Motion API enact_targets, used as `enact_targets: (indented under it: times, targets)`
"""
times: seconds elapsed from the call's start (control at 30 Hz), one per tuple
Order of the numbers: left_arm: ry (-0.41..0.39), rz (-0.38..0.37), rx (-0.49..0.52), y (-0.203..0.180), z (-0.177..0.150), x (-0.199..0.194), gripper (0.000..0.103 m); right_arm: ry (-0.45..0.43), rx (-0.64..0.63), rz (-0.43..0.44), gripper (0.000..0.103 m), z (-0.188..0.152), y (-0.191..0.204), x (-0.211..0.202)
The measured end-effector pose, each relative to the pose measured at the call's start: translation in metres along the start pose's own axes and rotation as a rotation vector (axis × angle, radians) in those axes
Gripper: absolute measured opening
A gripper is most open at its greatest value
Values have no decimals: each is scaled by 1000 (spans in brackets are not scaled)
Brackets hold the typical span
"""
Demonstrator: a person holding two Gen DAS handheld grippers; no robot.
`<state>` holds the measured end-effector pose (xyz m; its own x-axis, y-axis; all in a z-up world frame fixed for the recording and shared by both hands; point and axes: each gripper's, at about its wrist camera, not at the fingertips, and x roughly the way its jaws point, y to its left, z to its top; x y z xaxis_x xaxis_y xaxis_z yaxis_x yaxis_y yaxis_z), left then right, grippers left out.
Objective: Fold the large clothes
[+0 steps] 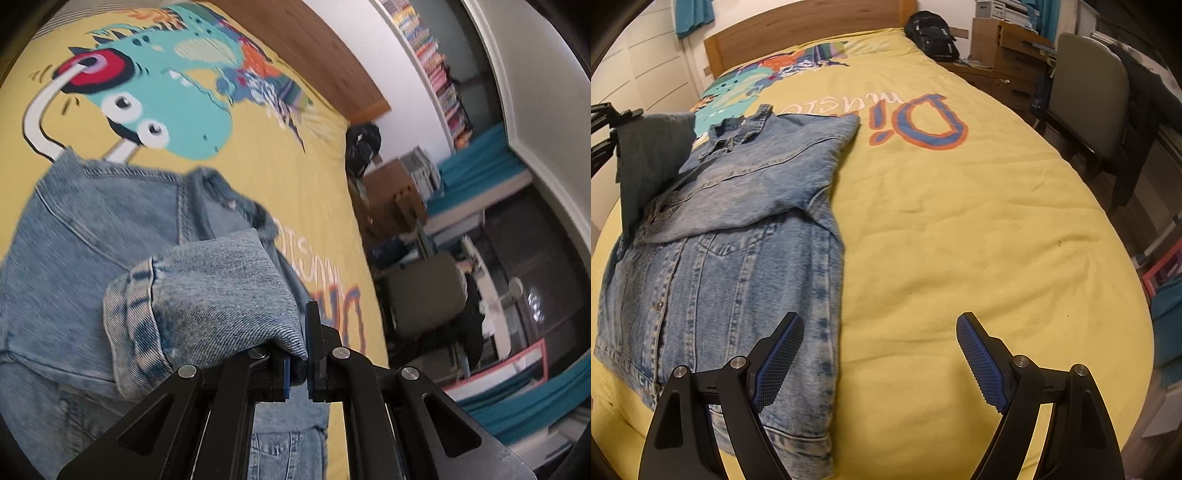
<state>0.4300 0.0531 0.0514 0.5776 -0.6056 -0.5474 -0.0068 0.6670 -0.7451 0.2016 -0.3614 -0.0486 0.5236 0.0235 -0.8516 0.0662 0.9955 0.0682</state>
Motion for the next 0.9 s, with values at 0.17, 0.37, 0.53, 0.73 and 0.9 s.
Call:
enact_targets:
  times: [0.17,0.37,0.53,0.73,0.9]
  targets:
    - [56,40,28,-3,-24,23,4,6,13,-1,86,-3,-9,2]
    - [144,136,79,10,-52,46,4,19,31,-3,86,-6,-17,8]
    - [233,205,143,20,-76,65,4,32,25,-3,86,-5,-14,13]
    - [280,258,205,20,-95,74,6,36,7,1,86,-4,-6,14]
    - [230,202,118,31,-95,53,34,30,7,0,86,-2,-5,12]
